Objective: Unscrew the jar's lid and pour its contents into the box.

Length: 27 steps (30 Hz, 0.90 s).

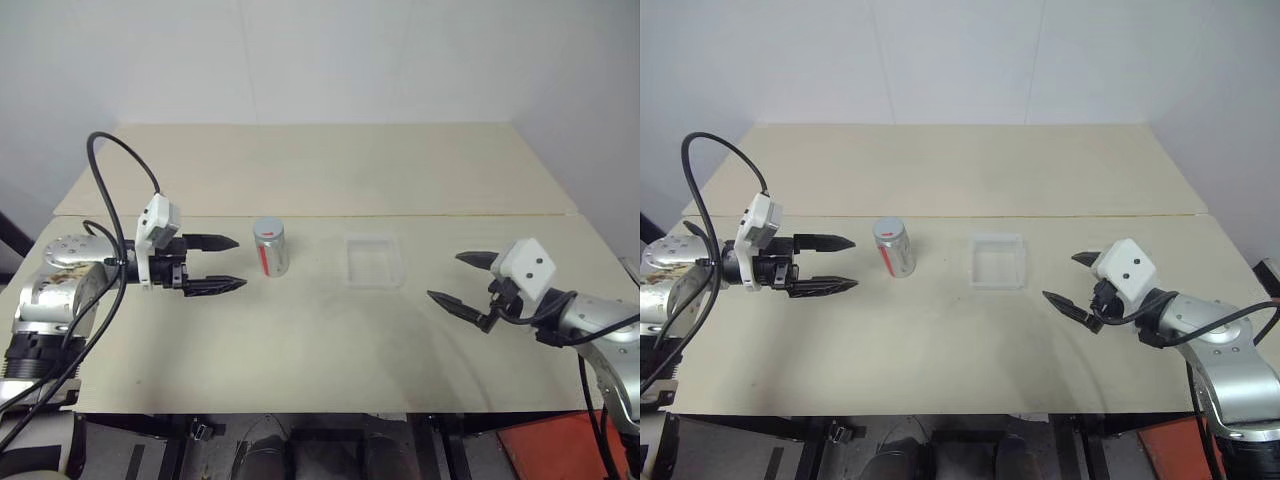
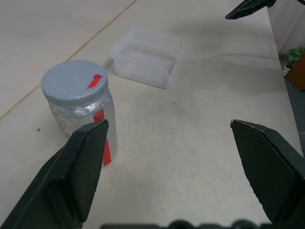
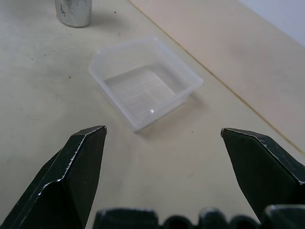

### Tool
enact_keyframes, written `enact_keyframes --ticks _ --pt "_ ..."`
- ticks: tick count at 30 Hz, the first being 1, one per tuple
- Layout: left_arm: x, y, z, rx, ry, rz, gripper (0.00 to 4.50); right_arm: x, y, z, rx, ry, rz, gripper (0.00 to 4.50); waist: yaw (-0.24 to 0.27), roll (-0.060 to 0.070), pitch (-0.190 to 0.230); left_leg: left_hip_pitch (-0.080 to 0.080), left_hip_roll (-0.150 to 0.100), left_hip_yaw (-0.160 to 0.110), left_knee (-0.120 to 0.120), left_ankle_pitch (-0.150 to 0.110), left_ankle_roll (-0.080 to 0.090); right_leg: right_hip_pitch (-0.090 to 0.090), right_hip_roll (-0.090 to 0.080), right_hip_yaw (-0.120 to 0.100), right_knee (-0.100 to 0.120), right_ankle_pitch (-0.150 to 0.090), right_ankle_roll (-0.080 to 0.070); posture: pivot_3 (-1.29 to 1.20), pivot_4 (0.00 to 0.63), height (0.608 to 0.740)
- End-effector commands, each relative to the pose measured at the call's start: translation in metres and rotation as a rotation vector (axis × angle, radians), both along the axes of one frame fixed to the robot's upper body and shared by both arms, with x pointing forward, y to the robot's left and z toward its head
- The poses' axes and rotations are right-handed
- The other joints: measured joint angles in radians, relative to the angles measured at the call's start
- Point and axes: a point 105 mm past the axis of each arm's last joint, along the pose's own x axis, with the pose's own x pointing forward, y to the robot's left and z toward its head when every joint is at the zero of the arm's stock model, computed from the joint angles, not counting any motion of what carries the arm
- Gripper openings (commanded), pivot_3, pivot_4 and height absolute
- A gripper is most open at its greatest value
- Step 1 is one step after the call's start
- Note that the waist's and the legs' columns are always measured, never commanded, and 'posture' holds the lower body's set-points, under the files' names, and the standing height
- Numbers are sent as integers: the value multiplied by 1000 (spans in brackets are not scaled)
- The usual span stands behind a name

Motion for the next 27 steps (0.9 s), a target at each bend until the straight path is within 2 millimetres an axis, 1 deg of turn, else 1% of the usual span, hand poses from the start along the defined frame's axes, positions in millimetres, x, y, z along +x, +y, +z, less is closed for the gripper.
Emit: enact_keyframes --ticks 1,4,8,13,16,18,21,22,24,25,27 --pt "-4 -2 7 -2 -32 -1 4464 0 1 12 10 -39 15 4500 -2 0 0 0 0 0 0 0 0 0 0 0 0 0 0 0 150 740" --pt "-6 -5 6 -11 -37 20 4464 4 0 16 25 -34 34 4500 -4 0 0 0 1 0 0 0 0 0 0 0 0 0 0 0 150 740" --pt "-13 -3 5 0 -59 51 4464 7 -3 20 32 -31 51 4500 -2 0 0 0 2 0 0 0 0 0 0 0 0 0 0 0 150 740" --pt "-5 -4 1 24 -116 122 4464 10 -4 23 58 -40 56 4500 3 0 0 0 1 0 1 0 0 0 0 0 0 0 0 0 150 740" --pt "-7 -4 -2 38 -126 148 4464 9 -4 24 71 -45 51 4500 2 0 0 0 1 0 1 0 1 0 0 0 0 0 0 0 150 740" --pt "-7 -2 -4 32 -130 188 4464 8 -4 25 83 -47 49 4500 0 0 0 0 1 0 1 0 1 0 0 0 0 0 0 0 150 740" --pt "-7 -3 -9 -40 -160 332 4464 2 -3 24 90 -39 56 4500 -1 0 0 0 2 0 1 -1 1 0 -1 0 0 0 0 0 150 740" --pt "-8 -6 -11 -63 -161 357 4464 1 -2 23 90 -36 58 4500 0 0 0 0 2 0 1 -1 1 0 -1 0 0 0 0 0 150 740" --pt "-13 -18 -20 -114 -153 390 4464 -1 -1 22 89 -29 65 4500 1 0 0 0 2 -1 1 -1 1 1 -1 0 0 0 0 0 150 740" --pt "-12 -26 -27 -125 -165 420 4464 -2 0 22 87 -28 70 4500 1 0 0 1 2 -1 1 -1 1 1 -1 1 0 0 0 0 150 740" --pt "-3 -36 -39 -133 -207 514 4464 -3 2 23 82 -31 78 4500 6 0 0 1 2 -1 1 -1 1 2 -2 1 0 1 1 0 150 740"
